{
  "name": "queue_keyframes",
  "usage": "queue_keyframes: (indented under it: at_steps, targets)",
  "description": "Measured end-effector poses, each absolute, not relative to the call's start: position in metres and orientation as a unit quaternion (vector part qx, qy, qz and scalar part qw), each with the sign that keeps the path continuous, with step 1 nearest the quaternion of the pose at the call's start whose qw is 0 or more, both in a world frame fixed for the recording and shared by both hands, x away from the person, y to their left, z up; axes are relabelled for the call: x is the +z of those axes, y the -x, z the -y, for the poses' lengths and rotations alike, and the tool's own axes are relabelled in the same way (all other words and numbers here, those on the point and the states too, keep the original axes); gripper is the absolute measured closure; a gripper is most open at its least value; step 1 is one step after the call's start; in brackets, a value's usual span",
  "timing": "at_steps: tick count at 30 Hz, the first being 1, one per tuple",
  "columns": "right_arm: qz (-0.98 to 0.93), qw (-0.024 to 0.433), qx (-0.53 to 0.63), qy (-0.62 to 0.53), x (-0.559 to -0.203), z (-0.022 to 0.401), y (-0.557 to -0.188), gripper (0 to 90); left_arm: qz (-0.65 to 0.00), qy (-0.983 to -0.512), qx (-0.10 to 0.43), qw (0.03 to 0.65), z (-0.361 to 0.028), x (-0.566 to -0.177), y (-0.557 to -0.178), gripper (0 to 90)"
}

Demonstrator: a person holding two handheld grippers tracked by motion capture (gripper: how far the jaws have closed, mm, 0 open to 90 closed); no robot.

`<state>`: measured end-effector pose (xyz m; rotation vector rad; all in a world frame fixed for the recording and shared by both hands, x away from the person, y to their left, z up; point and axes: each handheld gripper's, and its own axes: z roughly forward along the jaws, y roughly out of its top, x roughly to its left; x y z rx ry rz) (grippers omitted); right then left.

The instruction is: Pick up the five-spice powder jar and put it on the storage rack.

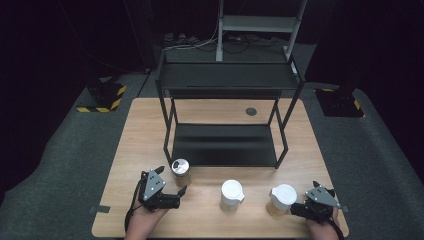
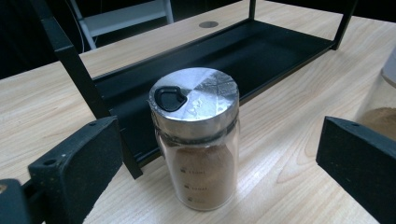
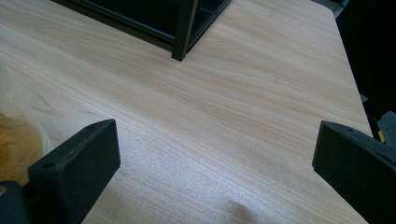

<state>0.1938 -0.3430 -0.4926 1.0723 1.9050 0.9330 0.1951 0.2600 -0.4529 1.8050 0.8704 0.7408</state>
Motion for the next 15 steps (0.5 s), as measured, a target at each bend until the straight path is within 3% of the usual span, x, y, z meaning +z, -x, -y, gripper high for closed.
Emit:
queue_keyframes:
  at_steps: [15]
  targets:
    - [-0.743, 0.371, 0.366, -0.42, -0.492, 0.344, -0.194, 0.2, -0.371, -0.729, 0.3, 0.491, -0.251, -0.461, -0.211, 2.8]
